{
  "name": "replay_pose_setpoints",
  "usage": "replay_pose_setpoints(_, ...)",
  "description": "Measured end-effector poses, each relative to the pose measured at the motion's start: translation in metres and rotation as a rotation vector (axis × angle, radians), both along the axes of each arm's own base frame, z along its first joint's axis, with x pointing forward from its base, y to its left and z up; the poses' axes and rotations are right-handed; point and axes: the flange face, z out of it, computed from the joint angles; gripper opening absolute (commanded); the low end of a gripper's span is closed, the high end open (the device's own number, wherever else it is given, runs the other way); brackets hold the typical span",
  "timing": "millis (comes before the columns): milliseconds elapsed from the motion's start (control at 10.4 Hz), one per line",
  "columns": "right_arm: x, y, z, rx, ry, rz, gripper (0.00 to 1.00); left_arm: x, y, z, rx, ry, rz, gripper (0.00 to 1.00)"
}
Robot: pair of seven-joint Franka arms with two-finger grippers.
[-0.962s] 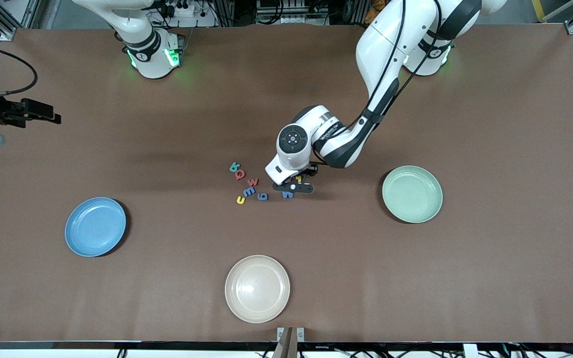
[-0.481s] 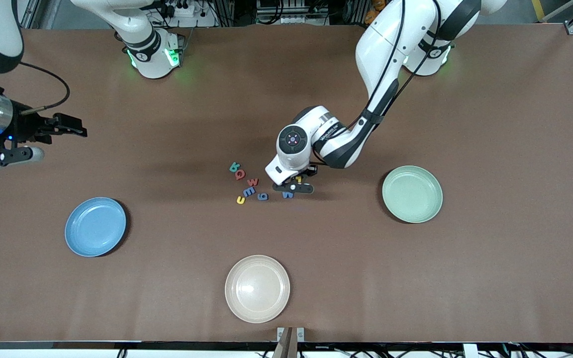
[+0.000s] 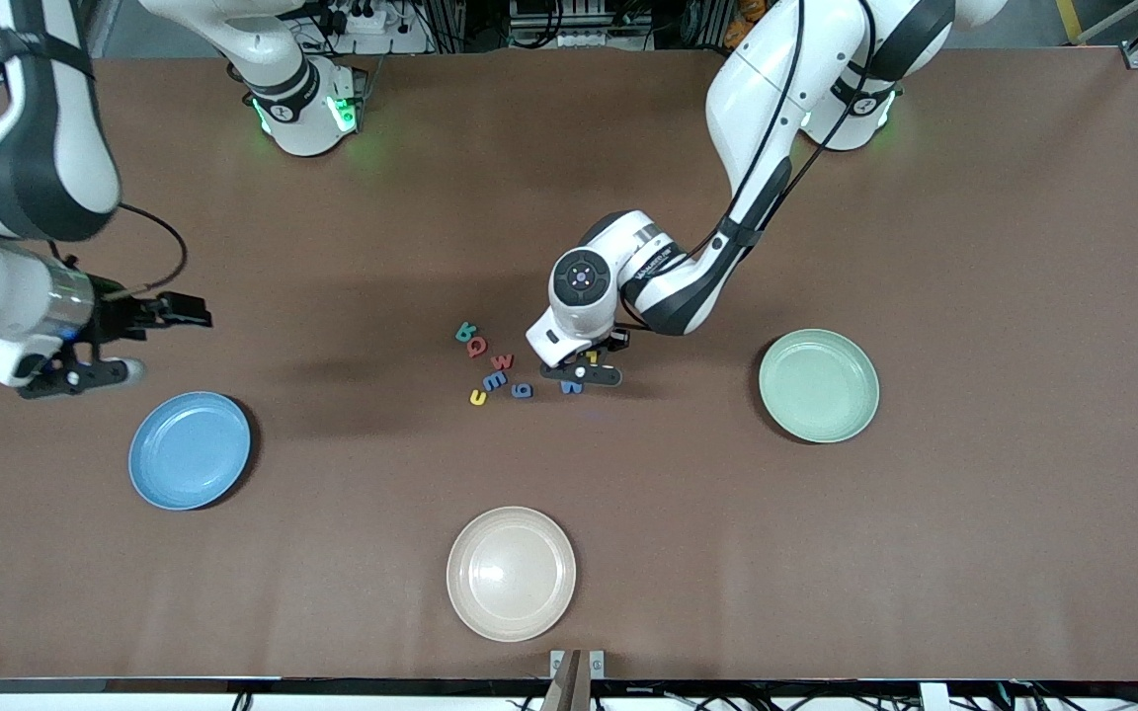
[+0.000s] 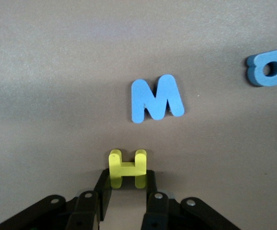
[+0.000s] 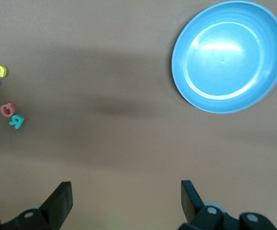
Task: Sort upper and lower case letters into plates
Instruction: 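Carry the H onto the green plate while the right gripper approaches letters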
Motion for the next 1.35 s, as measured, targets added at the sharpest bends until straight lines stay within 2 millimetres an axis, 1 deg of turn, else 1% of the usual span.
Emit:
replay_pose_setpoints(96, 0.004, 0.012, -0.018, -0.007, 0.018, -0.005, 1.00, 0.004, 0.002, 0.003, -0.004, -0.005, -0.008, 0.22)
replay_pose_setpoints(192, 0.008, 0.029, -0.030, -0.020, 0.020, -0.023, 1.00, 0.011, 0.007, 0.008, 0.003, -0.003, -0.021, 0.22)
replay_pose_setpoints(289, 0.011, 0.055, -0.038, -0.037, 0.002, -0.049, 1.00, 0.021, 0.019, 0.017, 0.022, 0.013, -0.049, 0.22)
replay_pose_setpoints(385, 0.012, 0.086, -0.046, -0.055, -0.019, -0.084, 1.00, 0.035, 0.039, 0.031, 0.043, 0.039, -0.097, 0.22)
replay_pose_setpoints(577, 0.011, 0.147, -0.067, -0.067, -0.048, -0.147, 1.00, 0.065, 0.093, 0.069, 0.074, 0.107, -0.194, 0.22)
replay_pose_setpoints(674, 0.010, 0.179, -0.080, -0.048, -0.068, -0.183, 1.00, 0.076, 0.120, 0.083, 0.077, 0.130, -0.229, 0.22)
replay_pose_setpoints(770, 0.006, 0.213, -0.094, -0.040, -0.092, -0.219, 1.00, 0.083, 0.145, 0.087, 0.076, 0.148, -0.259, 0.22)
replay_pose_setpoints(866, 0.000, 0.248, -0.112, -0.045, -0.113, -0.254, 1.00, 0.088, 0.171, 0.085, 0.078, 0.167, -0.292, 0.22)
replay_pose_setpoints(962, -0.008, 0.280, -0.135, -0.056, -0.125, -0.283, 1.00, 0.092, 0.200, 0.080, 0.091, 0.181, -0.319, 0.22)
replay_pose_setpoints(1059, -0.011, 0.297, -0.158, -0.067, -0.129, -0.304, 1.00, 0.096, 0.228, 0.075, 0.097, 0.184, -0.338, 0.22)
replay_pose_setpoints(1155, -0.007, 0.299, -0.179, -0.072, -0.143, -0.332, 1.00, 0.100, 0.257, 0.068, 0.083, 0.177, -0.355, 0.23)
replay_pose_setpoints(1251, 0.003, 0.294, -0.196, -0.074, -0.166, -0.384, 1.00, 0.102, 0.282, 0.061, 0.063, 0.168, -0.369, 0.36)
replay_pose_setpoints(1347, 0.009, 0.291, -0.208, -0.082, -0.175, -0.449, 1.00, 0.101, 0.295, 0.056, 0.052, 0.165, -0.378, 0.54)
